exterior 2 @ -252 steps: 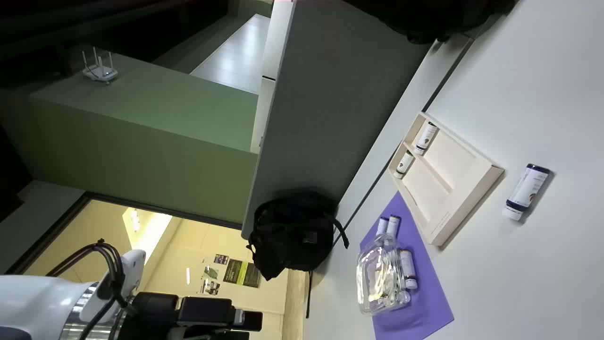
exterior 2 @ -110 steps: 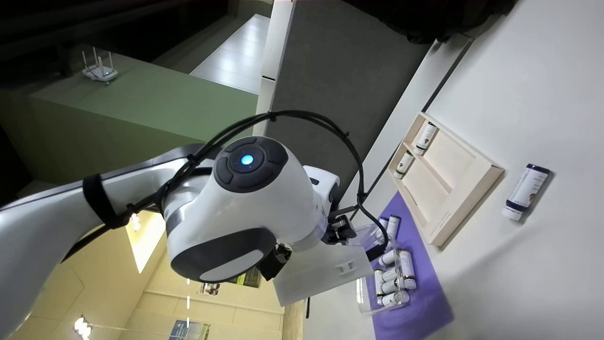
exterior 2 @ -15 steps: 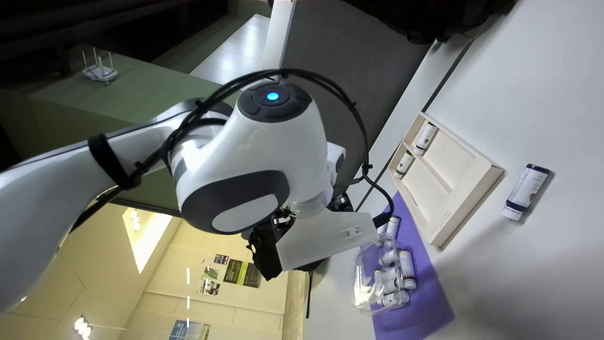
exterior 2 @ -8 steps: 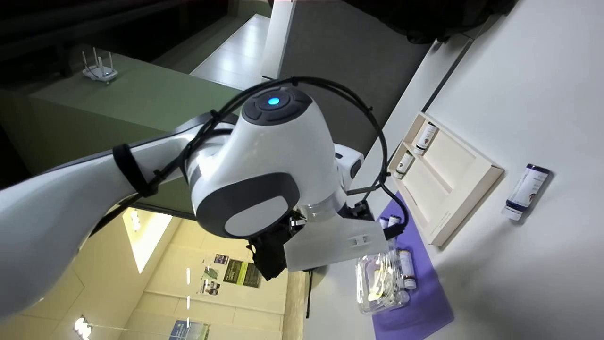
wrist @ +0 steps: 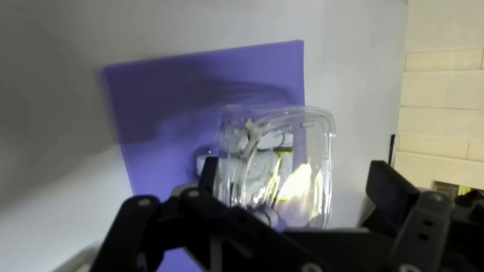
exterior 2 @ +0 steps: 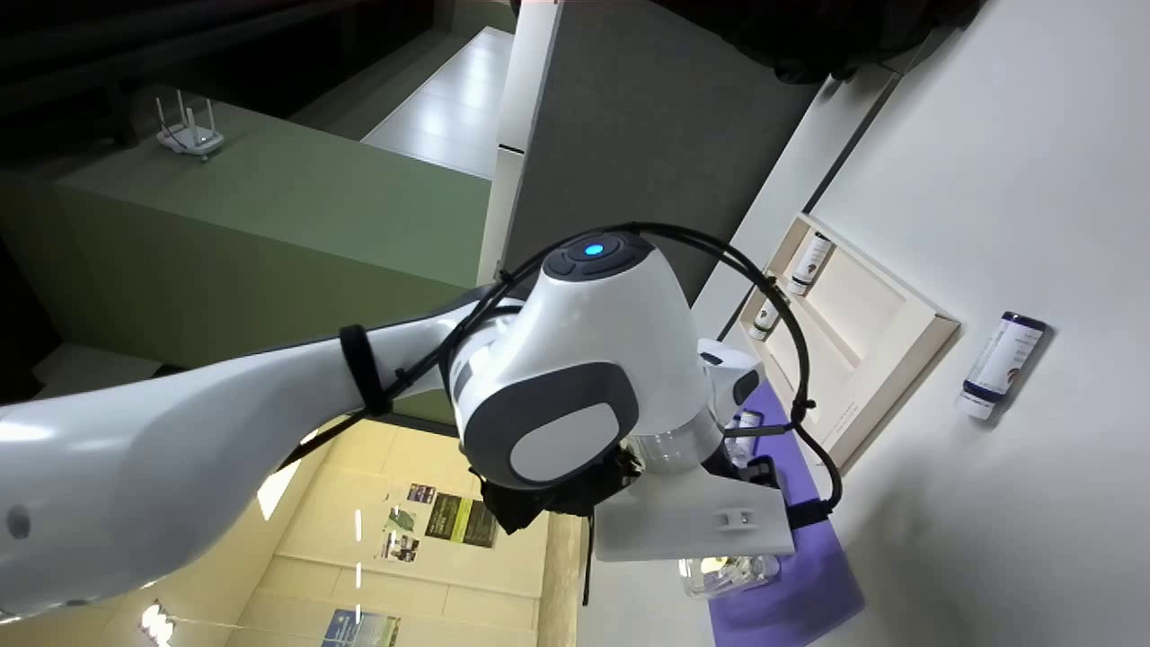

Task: Open the container

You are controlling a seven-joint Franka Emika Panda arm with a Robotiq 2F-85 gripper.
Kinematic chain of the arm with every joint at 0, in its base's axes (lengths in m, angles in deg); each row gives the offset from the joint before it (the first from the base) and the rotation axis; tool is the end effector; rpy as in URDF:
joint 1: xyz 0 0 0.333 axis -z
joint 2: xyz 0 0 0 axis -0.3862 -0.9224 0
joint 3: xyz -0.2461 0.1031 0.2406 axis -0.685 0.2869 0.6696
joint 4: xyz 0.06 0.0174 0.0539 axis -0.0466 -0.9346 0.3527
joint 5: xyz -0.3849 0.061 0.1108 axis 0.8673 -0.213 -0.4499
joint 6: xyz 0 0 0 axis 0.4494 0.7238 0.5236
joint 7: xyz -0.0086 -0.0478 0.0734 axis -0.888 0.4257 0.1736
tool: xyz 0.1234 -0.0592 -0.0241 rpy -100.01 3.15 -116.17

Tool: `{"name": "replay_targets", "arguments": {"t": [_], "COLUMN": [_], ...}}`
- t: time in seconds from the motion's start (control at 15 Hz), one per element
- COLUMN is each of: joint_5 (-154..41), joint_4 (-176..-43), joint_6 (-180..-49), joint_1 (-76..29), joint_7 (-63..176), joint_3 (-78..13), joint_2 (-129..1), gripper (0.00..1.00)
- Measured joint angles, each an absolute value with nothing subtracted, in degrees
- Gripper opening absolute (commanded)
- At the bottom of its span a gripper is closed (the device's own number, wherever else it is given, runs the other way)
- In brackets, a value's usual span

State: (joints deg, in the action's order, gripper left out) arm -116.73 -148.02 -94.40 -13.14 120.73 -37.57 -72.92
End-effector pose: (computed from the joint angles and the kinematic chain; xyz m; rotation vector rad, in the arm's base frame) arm 0.4723 -0.0862 0.1472 -2.2516 0.0814 0.0895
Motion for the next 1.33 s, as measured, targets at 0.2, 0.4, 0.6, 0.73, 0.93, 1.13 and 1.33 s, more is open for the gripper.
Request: {"name": "replay_targets", "arguments": {"t": [0.2,0.4,0.6,0.73,0.93,1.13,1.33], "joint_5": [-114.9,-114.1,-114.1,-114.3,-114.3,-114.4,-114.9], "joint_4": [-147.7,-147.4,-147.2,-147.1,-146.8,-146.6,-146.4], "joint_6": [-94.4,-94.3,-93.8,-93.1,-91.4,-90.0,-88.8], "joint_1": [-13.3,-13.3,-12.9,-12.4,-11.6,-11.2,-10.9], "joint_7": [119.9,119.8,120.9,122.9,125.3,126.8,128.3], "joint_3": [-36.3,-35.5,-34.9,-34.7,-34.5,-34.5,-34.5], "joint_2": [-74.5,-75.0,-75.0,-75.0,-74.8,-74.6,-74.3], "gripper": [1.0,1.0,1.0,1.0,1.0,1.0,1.0]}}
